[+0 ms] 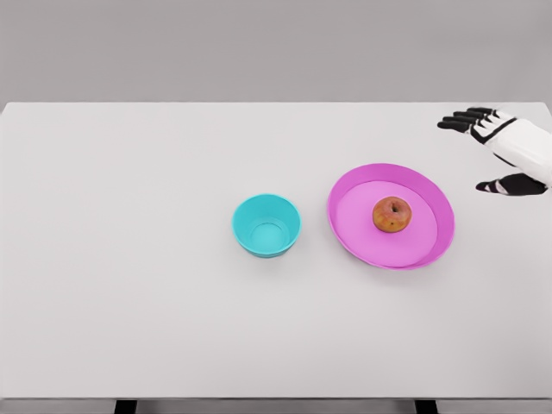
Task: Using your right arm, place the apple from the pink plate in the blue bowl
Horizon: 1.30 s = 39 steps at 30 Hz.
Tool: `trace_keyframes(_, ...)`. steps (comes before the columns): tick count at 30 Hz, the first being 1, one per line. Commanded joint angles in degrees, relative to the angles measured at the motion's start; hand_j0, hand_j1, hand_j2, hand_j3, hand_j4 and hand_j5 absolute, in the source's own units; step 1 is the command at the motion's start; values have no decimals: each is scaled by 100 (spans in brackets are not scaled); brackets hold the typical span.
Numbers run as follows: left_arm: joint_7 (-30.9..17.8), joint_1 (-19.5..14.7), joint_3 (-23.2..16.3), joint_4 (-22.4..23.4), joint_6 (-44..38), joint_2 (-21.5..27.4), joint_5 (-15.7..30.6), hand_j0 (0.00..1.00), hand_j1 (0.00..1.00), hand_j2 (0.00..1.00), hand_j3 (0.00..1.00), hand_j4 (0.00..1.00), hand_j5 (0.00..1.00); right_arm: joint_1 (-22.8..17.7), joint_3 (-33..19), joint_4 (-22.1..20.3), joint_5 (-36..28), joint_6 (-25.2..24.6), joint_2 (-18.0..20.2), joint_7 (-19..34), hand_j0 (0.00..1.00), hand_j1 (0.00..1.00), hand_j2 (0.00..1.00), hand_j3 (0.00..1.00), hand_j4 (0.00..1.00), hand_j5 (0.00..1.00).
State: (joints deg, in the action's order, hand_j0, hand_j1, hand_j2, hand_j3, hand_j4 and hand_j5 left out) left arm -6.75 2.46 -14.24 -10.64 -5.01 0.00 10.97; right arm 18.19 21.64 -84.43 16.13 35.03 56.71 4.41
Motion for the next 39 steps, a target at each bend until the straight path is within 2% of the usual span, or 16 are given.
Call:
trace_keyframes(1,-1,0,0,0,0,0,2,100,100,100,100,100,100,0,33,-38,-40,-3,7,-10,100,100,100,100,100,100)
trace_keyframes(5,-1,0,0,0,0,0,2,100,100,100,100,100,100,-35,33,-21,-49,-3,68,7,100,100,100,100,100,100)
trace_keyframes(6,-1,0,0,0,0,0,2,100,100,100,100,100,100,-35,51,-47,-40,-3,121,516,100,100,100,100,100,100)
trace_keyframes(7,-1,0,0,0,0,0,2,100,100,100,100,100,100,26,24,-117,-49,-3,121,1377,100,100,100,100,100,100)
trace_keyframes(8,-1,0,0,0,0,0,2,100,100,100,100,100,100,140,7,-144,-57,-3,130,1844,100,100,100,100,100,100)
trace_keyframes(10,-1,0,0,0,0,0,2,100,100,100,100,100,100,193,-2,-126,-57,-3,112,2108,100,100,100,100,100,100)
trace_keyframes(14,-1,0,0,0,0,0,2,100,100,100,100,100,100,246,112,-144,-49,-3,51,2117,100,100,100,100,100,100)
trace_keyframes(16,-1,0,0,0,0,0,2,100,100,100,100,100,100,509,147,-118,-40,-3,-2,2696,100,100,100,100,100,100)
trace_keyframes(18,-1,0,0,0,0,0,2,100,100,100,100,100,100,870,376,-91,-40,-3,-195,3059,100,100,100,100,100,100)
trace_keyframes(19,-1,0,0,0,0,0,2,100,100,100,100,100,100,1177,762,-83,-40,-3,-345,3059,100,100,100,100,100,100)
trace_keyframes(20,-1,0,0,0,0,0,2,100,100,100,100,100,100,1292,956,-74,-49,-3,-406,3059,100,100,100,100,100,100)
trace_keyframes(22,-1,0,0,0,0,0,2,100,100,100,100,100,100,1318,982,-83,-40,-3,-424,3059,100,100,100,100,100,100)
trace_keyframes(25,-1,0,0,0,0,0,2,100,100,100,100,100,100,1547,1237,146,-40,-3,-731,3059,100,100,100,100,100,100)
trace_keyframes(30,-1,0,0,0,0,0,2,100,100,100,100,100,100,1652,1554,243,-31,-3,-802,3059,100,100,100,100,100,100)
trace_keyframes(32,-1,0,0,0,0,0,2,100,100,100,100,100,100,1863,1817,611,-31,-3,-969,3059,100,100,100,100,100,100)
trace_keyframes(39,-1,0,0,0,0,0,2,100,100,100,100,100,100,1986,2143,989,57,-3,-1162,3059,100,100,100,100,100,100)
